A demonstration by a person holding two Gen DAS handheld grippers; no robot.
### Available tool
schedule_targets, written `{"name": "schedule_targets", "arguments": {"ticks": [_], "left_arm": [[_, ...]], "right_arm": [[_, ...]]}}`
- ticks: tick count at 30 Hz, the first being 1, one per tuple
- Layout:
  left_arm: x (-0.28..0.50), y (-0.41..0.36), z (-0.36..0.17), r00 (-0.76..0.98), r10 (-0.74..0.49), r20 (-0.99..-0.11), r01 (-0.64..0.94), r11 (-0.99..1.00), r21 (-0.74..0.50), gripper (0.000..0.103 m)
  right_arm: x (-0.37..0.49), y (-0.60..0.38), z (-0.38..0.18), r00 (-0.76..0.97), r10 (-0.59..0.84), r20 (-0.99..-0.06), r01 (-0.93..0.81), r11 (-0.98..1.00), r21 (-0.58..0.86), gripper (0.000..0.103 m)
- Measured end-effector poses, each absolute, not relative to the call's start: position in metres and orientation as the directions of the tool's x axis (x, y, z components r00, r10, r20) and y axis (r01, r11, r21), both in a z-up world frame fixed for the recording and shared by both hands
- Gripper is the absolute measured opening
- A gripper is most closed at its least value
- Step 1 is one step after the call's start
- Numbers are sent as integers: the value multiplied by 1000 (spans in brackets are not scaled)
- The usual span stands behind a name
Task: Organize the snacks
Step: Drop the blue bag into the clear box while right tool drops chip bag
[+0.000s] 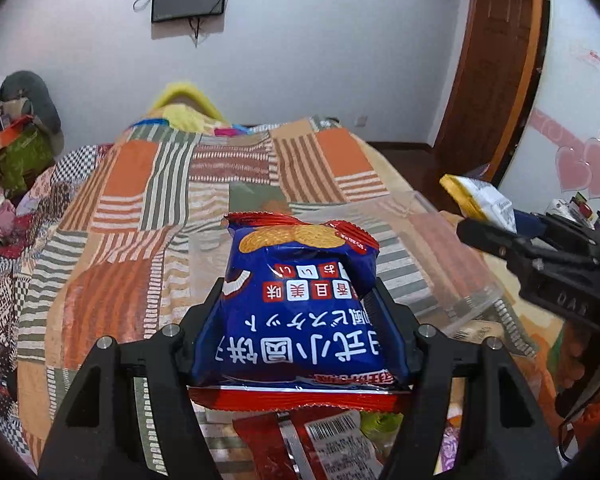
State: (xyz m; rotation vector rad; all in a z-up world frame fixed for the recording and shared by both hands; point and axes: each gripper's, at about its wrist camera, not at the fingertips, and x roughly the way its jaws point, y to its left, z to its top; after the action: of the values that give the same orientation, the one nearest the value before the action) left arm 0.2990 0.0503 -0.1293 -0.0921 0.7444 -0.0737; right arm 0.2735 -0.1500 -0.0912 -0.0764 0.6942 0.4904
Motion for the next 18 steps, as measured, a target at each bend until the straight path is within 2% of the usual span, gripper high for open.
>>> {"name": "schedule_targets", "arguments": {"ticks": [10, 15, 17, 18], "left_arm": [[323, 52, -150, 655, -96, -749, 14, 993, -115, 67], [319, 50, -148, 664, -91, -742, 20, 994, -104, 72], [316, 52, -143, 675, -93, -732, 15, 993, -113, 82], [314, 53, -139, 683, -90, -725, 10, 993, -114, 83]], "right_arm": [[288, -141, -106, 559, 401, -726, -498, 862, 94, 50], [292, -139, -107, 553, 382, -740, -496, 865, 75, 53], [289, -139, -103, 568, 375, -733, -498, 865, 56, 61], [288, -139, -101, 574, 372, -729, -497, 866, 50, 65]]}}
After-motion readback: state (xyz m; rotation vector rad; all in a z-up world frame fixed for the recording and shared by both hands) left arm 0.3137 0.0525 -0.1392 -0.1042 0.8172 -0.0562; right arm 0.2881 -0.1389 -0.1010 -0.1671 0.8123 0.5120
